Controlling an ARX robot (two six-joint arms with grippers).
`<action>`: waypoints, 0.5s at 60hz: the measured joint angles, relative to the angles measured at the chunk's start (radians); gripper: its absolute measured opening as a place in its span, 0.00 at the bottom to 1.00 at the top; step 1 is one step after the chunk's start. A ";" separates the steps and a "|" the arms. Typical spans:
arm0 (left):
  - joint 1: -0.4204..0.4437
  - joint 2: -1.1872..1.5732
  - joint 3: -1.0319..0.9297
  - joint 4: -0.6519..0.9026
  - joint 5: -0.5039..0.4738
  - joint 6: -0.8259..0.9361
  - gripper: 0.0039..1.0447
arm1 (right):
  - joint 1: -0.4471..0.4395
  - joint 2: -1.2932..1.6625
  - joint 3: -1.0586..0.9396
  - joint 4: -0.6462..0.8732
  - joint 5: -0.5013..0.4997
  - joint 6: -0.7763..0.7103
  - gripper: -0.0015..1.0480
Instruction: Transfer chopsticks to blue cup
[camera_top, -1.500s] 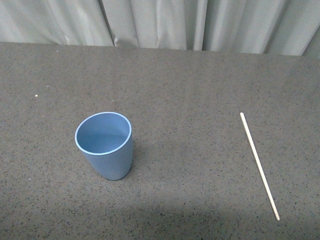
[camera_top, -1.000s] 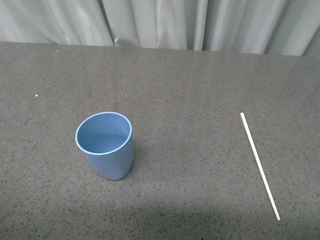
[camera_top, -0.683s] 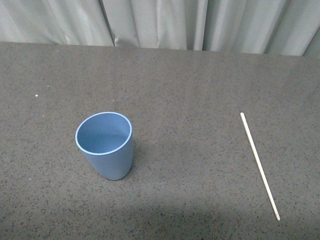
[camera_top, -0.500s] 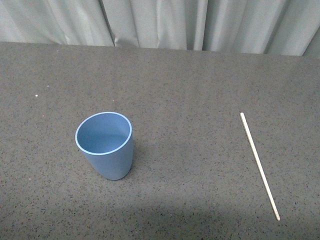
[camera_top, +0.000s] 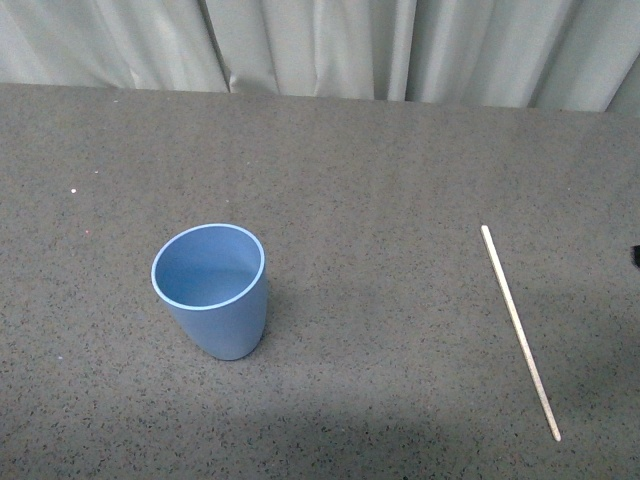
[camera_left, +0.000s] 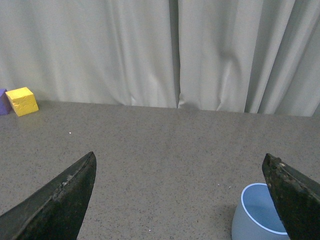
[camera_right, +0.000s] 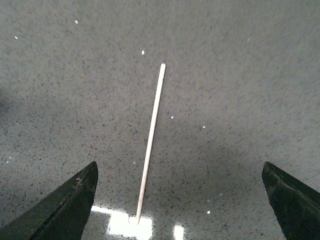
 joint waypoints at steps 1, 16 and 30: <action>0.000 0.000 0.000 0.000 0.000 0.000 0.94 | 0.003 0.048 0.023 0.001 -0.002 0.011 0.91; 0.000 0.000 0.000 0.000 0.000 0.000 0.94 | 0.008 0.484 0.268 -0.083 -0.037 0.120 0.91; 0.000 0.000 0.000 0.000 0.000 0.000 0.94 | 0.035 0.776 0.482 -0.156 0.001 0.161 0.91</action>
